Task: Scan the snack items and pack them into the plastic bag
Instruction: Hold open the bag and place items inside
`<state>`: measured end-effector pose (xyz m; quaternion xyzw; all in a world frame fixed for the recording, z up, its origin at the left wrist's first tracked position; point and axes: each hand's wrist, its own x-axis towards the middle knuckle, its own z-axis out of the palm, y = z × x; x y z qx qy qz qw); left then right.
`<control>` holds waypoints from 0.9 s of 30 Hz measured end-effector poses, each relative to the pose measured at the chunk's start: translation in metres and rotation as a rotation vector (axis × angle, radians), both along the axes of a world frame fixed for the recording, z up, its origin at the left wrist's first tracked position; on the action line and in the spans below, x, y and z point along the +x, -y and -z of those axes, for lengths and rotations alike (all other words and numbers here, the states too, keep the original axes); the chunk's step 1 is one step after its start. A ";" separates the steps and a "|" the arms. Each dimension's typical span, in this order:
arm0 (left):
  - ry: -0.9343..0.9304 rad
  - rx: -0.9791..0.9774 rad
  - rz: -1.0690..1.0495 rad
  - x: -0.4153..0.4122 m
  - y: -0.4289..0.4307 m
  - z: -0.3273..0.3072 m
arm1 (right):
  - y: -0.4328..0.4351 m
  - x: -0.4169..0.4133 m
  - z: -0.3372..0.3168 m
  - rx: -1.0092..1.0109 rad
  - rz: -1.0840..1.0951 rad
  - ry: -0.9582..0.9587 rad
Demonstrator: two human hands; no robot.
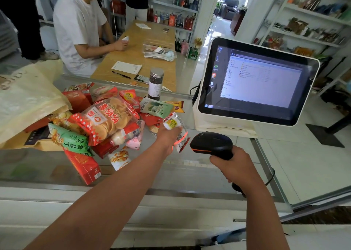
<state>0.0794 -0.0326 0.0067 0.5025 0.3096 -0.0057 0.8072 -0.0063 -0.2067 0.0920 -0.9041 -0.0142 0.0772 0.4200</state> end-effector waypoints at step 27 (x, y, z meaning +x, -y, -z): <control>0.034 0.035 0.034 -0.004 0.003 0.012 | -0.002 0.011 0.047 -0.037 0.014 -0.086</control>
